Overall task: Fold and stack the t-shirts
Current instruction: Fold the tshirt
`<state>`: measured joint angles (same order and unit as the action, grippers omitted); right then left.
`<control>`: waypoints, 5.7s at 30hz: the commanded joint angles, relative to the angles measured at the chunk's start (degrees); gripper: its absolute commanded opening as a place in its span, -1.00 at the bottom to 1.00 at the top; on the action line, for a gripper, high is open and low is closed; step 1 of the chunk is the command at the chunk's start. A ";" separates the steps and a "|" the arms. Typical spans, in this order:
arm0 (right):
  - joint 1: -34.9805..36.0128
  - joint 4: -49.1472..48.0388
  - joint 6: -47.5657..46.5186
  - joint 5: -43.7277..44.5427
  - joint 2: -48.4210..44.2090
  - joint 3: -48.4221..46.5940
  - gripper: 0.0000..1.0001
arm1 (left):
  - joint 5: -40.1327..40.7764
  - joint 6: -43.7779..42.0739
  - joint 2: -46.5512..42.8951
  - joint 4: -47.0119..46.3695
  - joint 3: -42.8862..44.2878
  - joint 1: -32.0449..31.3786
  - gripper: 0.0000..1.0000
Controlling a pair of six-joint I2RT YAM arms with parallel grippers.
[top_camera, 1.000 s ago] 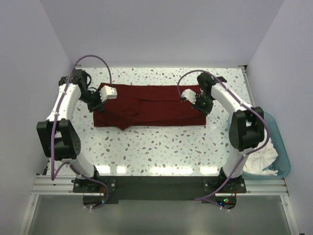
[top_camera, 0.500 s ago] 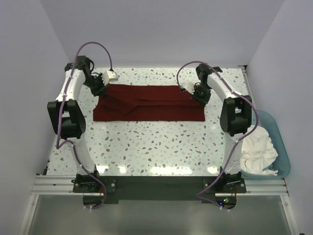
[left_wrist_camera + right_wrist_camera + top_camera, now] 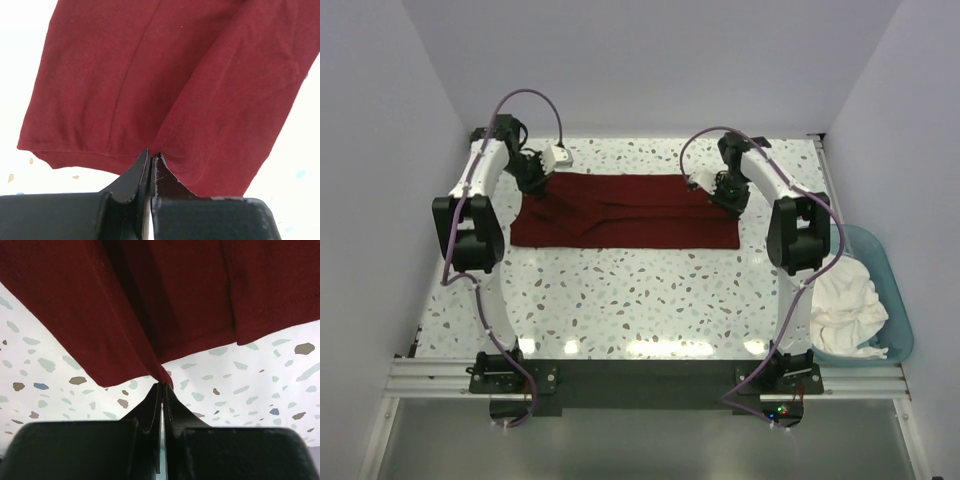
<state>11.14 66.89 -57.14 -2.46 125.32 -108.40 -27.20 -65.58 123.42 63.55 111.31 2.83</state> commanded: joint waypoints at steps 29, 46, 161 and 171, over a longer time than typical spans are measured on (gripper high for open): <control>-1.12 0.26 -1.13 2.28 6.52 -6.74 -1.00 | 3.21 0.72 7.45 -4.22 8.49 -0.46 -1.00; -2.08 3.95 16.35 -3.15 -1.38 -8.77 -0.24 | -7.25 24.62 -5.98 -6.59 -4.05 8.33 0.02; 36.06 -54.84 19.35 -7.22 6.53 -4.02 -1.00 | -12.61 70.06 -15.40 -43.24 -37.83 10.79 0.22; 34.13 -59.86 21.29 -2.11 7.22 -3.13 -1.00 | -13.93 74.01 -13.20 -47.38 -37.22 8.33 0.32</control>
<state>45.80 12.25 -37.23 -6.76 136.46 -111.39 -39.31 6.11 109.73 19.92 71.77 12.05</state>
